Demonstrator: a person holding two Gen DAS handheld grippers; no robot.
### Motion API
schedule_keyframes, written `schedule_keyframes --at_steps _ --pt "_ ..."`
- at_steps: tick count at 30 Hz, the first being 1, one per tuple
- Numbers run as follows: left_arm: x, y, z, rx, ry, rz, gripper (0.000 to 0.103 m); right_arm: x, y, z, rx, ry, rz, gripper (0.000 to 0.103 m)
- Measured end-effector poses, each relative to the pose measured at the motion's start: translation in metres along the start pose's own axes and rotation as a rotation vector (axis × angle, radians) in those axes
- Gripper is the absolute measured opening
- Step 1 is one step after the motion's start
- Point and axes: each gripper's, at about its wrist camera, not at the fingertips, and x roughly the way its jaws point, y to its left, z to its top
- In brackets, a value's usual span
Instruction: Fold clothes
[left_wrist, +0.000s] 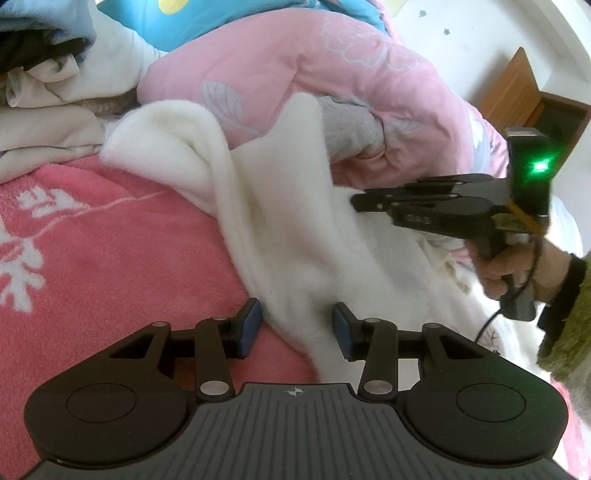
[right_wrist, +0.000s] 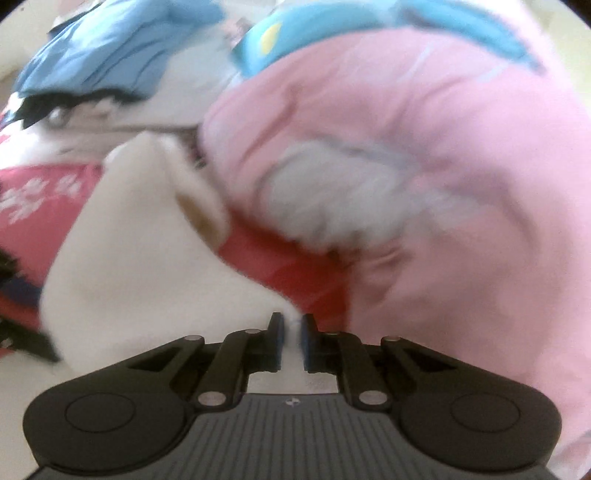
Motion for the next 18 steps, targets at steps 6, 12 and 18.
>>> schedule_keyframes --at_steps 6,12,18 --pt "0.0 -0.001 0.0 0.012 -0.004 0.007 0.042 0.043 0.006 -0.01 0.041 -0.005 -0.117 0.013" --pt "0.0 -0.002 -0.001 0.025 -0.01 0.011 0.042 0.039 0.01 0.001 0.071 -0.061 -0.177 0.017" --pt "-0.012 -0.01 0.0 0.058 -0.07 0.028 0.042 -0.06 -0.006 -0.003 0.224 -0.239 -0.207 0.031"
